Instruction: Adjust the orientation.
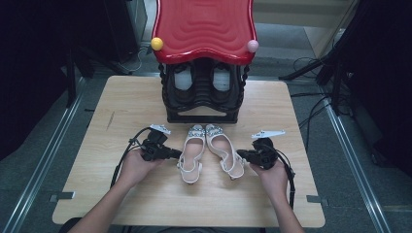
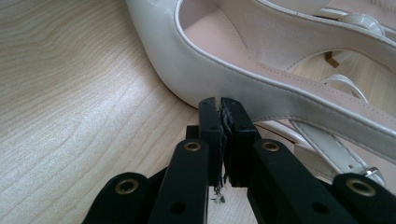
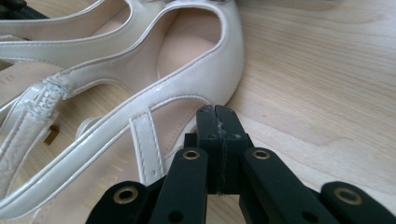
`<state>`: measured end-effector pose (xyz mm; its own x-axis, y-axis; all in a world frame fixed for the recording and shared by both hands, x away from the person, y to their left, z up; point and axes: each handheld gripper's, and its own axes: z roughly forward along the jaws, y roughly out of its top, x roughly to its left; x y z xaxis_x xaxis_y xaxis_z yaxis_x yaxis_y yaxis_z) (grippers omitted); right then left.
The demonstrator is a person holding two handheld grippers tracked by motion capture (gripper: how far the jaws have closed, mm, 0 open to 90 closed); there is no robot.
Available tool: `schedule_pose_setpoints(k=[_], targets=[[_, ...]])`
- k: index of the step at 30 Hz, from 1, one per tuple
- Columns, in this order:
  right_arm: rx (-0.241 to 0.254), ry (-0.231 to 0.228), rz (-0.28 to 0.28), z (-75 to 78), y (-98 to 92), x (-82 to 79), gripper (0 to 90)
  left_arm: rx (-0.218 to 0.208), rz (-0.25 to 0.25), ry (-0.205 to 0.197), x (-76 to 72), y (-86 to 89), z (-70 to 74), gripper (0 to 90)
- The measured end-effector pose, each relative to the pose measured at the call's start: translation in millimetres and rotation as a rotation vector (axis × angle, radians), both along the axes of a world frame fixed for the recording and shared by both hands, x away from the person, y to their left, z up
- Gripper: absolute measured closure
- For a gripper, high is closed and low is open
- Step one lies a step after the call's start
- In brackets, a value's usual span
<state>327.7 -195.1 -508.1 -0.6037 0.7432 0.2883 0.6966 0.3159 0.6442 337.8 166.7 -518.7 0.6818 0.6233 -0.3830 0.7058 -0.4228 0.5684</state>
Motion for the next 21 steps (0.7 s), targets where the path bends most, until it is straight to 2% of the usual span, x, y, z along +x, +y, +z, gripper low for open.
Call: schedule_pose_setpoints(k=[6,9,11,14,21], targets=[[-0.022,0.001,0.017,0.3,8.0,-3.6,90.0,-0.005,0.003,0.003,0.2,0.0,-0.4,87.3],[-0.003,-0.004,-0.001,-0.1,4.0,-1.1,90.0,-0.005,0.005,0.004,-0.1,-0.3,-0.5,87.4],[0.031,0.006,0.001,0.0,3.5,0.5,90.0,-0.006,0.006,0.004,-0.3,-0.6,-0.5,87.5],[0.017,0.003,0.01,0.9,7.0,-1.4,90.0,-0.015,0.01,0.01,-0.4,-1.2,-1.0,87.8],[0.029,0.006,0.017,-0.5,7.3,-1.9,90.0,-0.02,-0.012,0.021,-3.1,-6.1,-1.3,87.6]])
